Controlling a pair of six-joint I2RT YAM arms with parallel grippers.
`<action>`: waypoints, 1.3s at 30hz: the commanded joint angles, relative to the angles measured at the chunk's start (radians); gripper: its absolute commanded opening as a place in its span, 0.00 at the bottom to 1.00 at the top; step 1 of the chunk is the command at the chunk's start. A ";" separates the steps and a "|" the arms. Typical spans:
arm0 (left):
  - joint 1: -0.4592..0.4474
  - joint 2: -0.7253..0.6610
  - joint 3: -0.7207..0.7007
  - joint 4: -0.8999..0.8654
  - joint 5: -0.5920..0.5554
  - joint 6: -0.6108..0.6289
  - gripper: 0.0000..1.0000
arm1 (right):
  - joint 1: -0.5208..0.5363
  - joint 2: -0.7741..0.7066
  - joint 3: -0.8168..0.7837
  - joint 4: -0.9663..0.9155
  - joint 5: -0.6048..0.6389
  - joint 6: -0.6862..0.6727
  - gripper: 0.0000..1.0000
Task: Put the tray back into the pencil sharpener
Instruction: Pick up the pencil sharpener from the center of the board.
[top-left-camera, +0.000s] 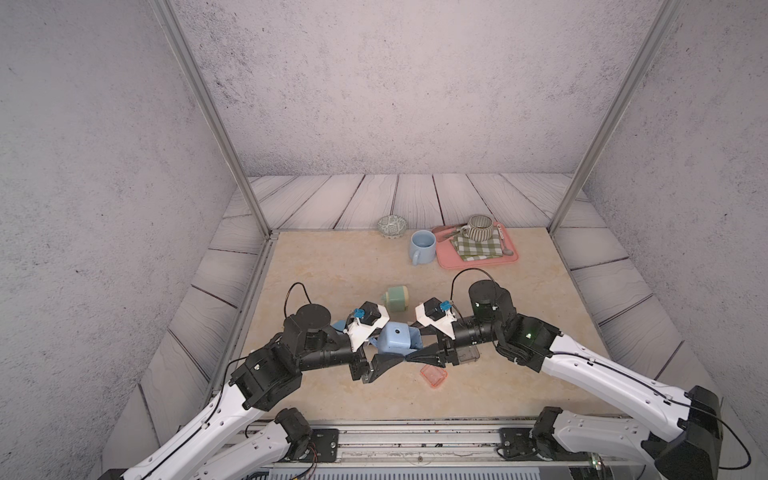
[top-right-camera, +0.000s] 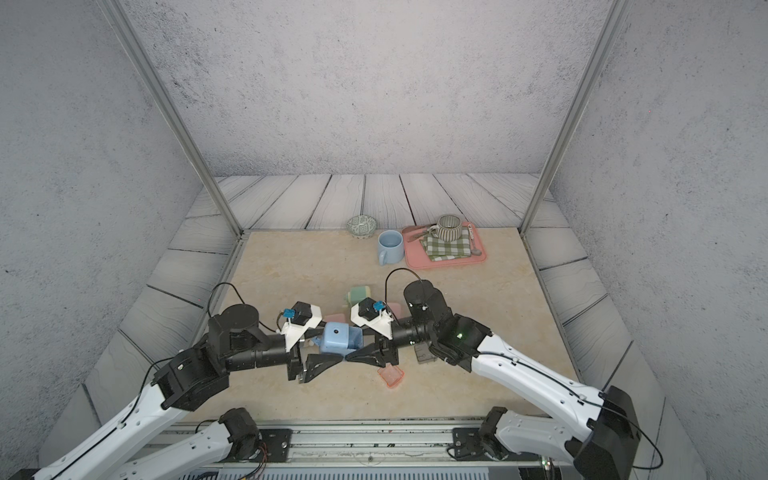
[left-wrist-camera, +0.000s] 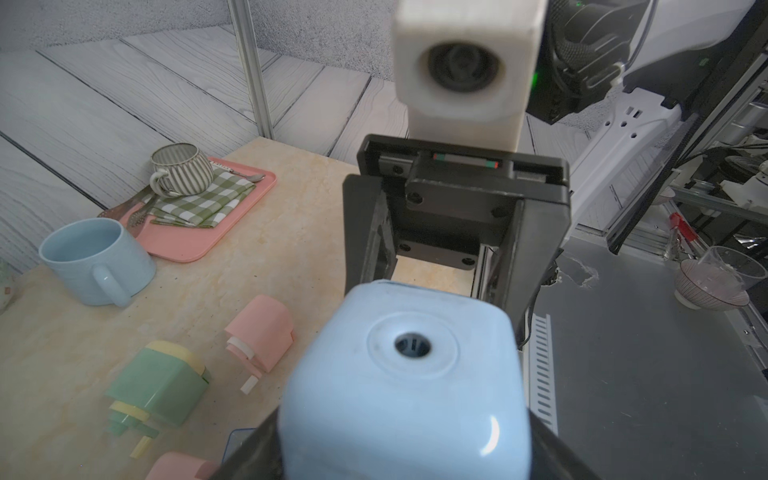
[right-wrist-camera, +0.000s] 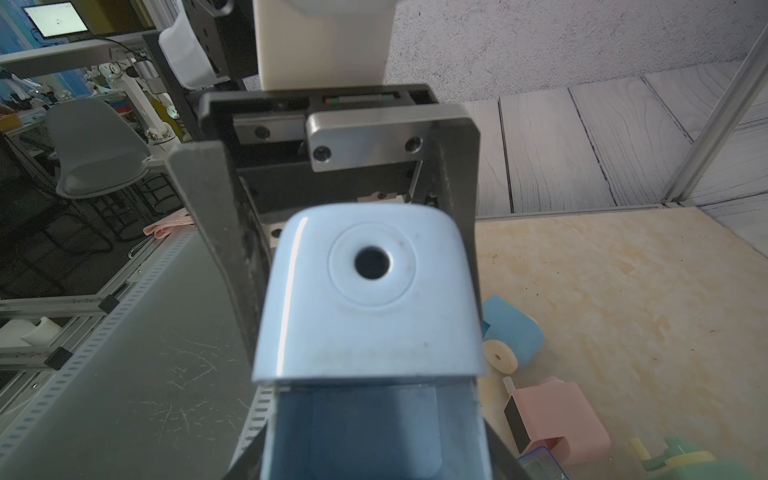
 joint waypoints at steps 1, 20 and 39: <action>0.010 -0.013 -0.024 0.049 0.037 -0.028 0.73 | 0.004 -0.030 0.000 0.086 -0.007 0.032 0.49; 0.110 -0.041 -0.062 0.062 0.167 -0.037 0.78 | 0.004 -0.050 -0.019 0.068 -0.050 0.027 0.47; 0.142 -0.017 -0.101 0.172 0.289 -0.099 0.63 | 0.004 -0.002 -0.004 0.109 -0.045 0.045 0.47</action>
